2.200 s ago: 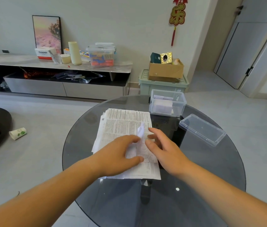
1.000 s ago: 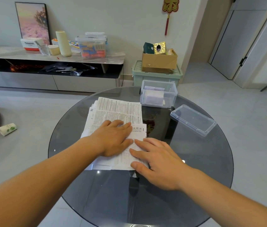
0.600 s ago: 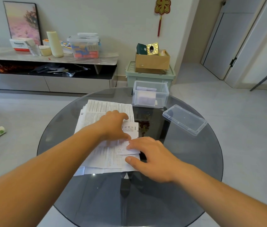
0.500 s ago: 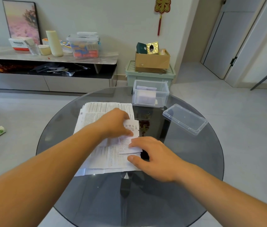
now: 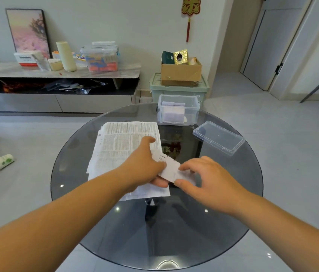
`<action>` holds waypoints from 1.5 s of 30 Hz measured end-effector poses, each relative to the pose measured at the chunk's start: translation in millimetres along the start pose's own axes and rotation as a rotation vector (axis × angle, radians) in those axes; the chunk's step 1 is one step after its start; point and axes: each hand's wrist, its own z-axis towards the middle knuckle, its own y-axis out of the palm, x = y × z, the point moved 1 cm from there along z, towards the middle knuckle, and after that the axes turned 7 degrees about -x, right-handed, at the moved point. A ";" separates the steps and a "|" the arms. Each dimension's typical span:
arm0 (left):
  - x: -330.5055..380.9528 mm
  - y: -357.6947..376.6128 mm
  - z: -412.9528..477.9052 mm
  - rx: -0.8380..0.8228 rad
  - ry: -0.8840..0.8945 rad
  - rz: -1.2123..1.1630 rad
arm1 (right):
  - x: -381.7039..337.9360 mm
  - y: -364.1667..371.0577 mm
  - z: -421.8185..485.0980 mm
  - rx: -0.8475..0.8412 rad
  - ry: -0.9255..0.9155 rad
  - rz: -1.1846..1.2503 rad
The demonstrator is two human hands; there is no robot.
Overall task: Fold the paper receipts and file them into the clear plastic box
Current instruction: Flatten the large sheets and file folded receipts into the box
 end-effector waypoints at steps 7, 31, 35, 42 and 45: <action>-10.0 6.7 -9.9 0.120 0.167 0.891 | 12.7 12.0 -33.8 -0.221 -0.105 -0.311; -21.9 26.9 -26.5 -0.065 0.550 0.859 | 17.7 14.7 -35.1 -0.043 -0.058 -0.050; -25.6 31.2 -23.3 -0.029 0.572 0.865 | 20.1 13.0 -35.6 -0.025 -0.050 -0.001; -34.3 27.3 -11.8 0.123 0.471 0.900 | 23.3 12.4 -30.7 0.048 0.162 0.223; -34.3 36.8 -7.6 0.162 0.428 0.907 | 25.8 13.6 -22.9 0.113 0.199 0.259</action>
